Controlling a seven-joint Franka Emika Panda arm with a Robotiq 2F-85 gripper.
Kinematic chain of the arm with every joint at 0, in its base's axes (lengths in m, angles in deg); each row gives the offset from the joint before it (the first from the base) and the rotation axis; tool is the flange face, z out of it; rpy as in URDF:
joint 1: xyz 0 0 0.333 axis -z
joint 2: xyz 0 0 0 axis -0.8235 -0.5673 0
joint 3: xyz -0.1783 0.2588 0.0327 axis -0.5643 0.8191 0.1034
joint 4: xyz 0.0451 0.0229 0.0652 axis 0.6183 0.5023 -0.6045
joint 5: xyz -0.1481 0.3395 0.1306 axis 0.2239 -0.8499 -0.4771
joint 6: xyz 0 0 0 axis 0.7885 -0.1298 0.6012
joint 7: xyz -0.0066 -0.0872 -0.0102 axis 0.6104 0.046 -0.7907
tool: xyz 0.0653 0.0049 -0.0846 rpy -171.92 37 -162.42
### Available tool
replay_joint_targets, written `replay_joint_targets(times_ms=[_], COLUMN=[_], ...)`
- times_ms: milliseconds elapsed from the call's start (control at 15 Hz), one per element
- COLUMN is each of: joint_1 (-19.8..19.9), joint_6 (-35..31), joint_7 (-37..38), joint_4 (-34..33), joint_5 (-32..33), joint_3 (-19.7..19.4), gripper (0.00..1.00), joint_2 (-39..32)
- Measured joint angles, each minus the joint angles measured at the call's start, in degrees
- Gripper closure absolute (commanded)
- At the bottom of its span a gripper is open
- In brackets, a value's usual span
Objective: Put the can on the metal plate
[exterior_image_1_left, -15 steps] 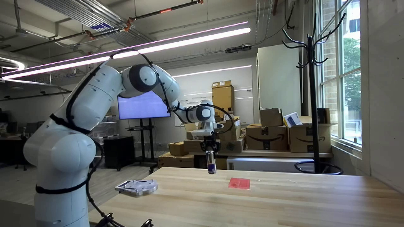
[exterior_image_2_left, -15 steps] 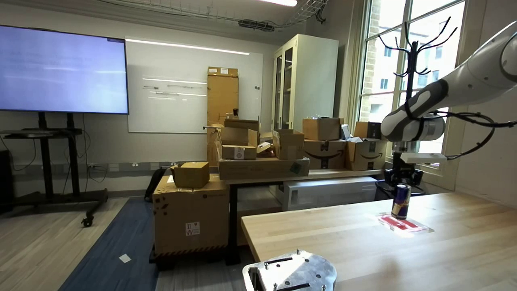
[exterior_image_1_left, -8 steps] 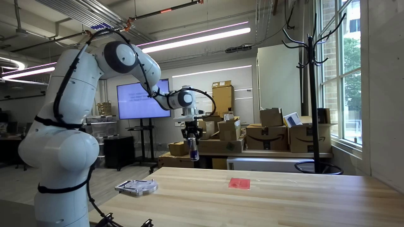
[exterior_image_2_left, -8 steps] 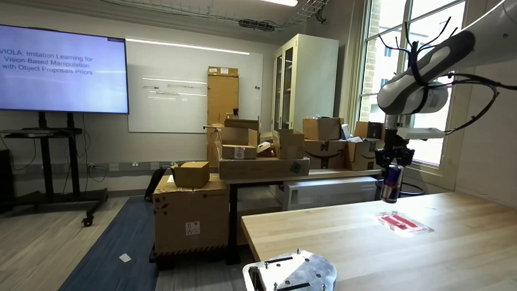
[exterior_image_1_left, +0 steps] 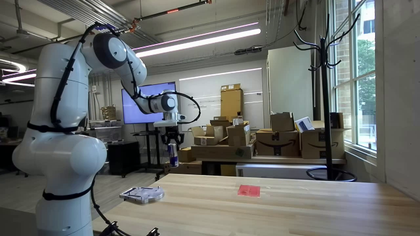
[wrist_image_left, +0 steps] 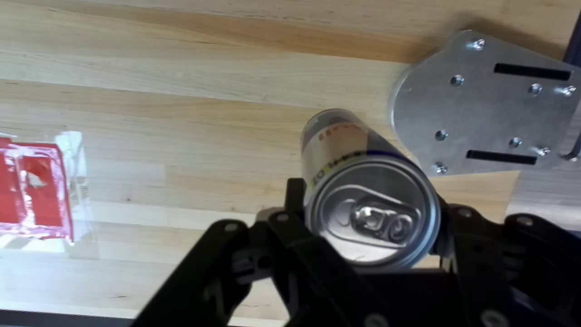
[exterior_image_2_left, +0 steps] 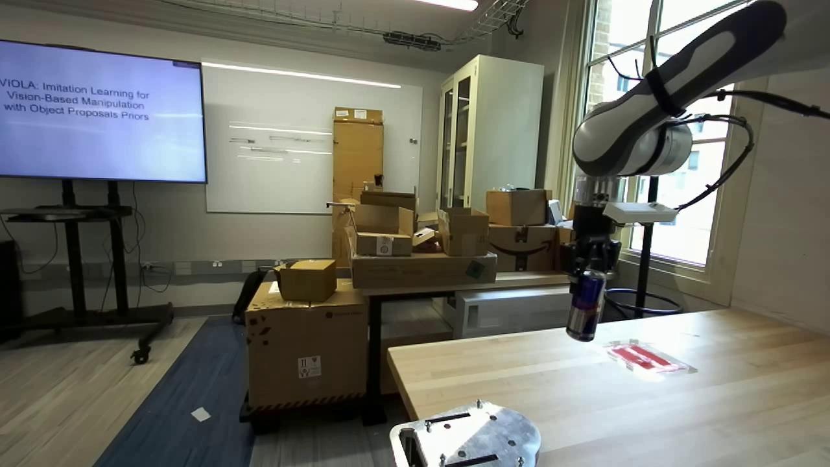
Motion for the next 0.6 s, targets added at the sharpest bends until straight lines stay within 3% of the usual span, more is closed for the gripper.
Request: replay_joint_targets(times_ms=[600], joint_1=[-9.37], joint_6=[-4.79], joint_7=[0.62], joint_4=[5.06], joint_5=[2.49], joint_3=[7.35], gripper=[0.67], joint_2=[-1.05])
